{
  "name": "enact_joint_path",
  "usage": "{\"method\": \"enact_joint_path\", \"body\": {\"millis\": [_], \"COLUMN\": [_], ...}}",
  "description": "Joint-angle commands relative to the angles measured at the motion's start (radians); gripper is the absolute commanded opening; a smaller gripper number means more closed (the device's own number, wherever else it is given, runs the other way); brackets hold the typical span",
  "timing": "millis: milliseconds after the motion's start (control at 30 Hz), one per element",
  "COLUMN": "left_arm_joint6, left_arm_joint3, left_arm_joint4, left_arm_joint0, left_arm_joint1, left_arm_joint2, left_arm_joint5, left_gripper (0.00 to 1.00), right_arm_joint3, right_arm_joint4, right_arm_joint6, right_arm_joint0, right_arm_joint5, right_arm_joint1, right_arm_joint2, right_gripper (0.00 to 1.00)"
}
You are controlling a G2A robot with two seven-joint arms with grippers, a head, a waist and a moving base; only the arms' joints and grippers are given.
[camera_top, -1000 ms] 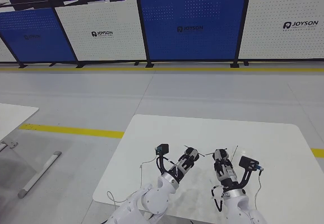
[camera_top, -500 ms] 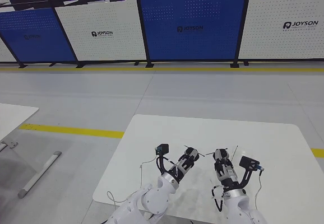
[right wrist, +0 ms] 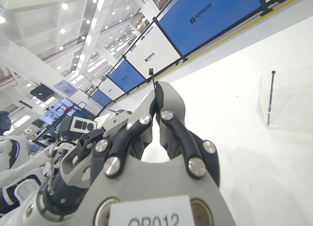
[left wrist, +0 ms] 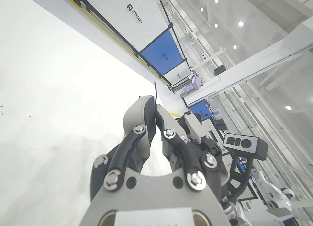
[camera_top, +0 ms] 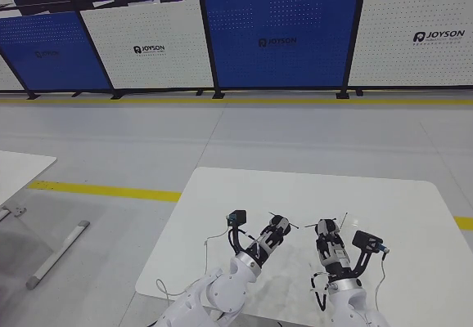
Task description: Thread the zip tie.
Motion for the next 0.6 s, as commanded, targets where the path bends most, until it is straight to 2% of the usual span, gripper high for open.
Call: {"method": "enact_joint_path", "body": {"millis": [0,567], "left_arm_joint6": [0.0,0.0], "left_arm_joint3": [0.0,0.0], "left_arm_joint4": [0.0,0.0], "left_arm_joint0": [0.0,0.0], "left_arm_joint1": [0.0,0.0], "left_arm_joint2": [0.0,0.0], "left_arm_joint5": [0.0,0.0], "left_gripper": [0.0,0.0], "right_arm_joint3": [0.0,0.0], "right_arm_joint4": [0.0,-0.008], "right_arm_joint6": [0.0,0.012], "right_arm_joint0": [0.0,0.003], "right_arm_joint5": [0.0,0.004], "right_arm_joint1": [0.0,-0.001], "right_arm_joint2": [0.0,0.001], "right_gripper": [0.0,0.0]}}
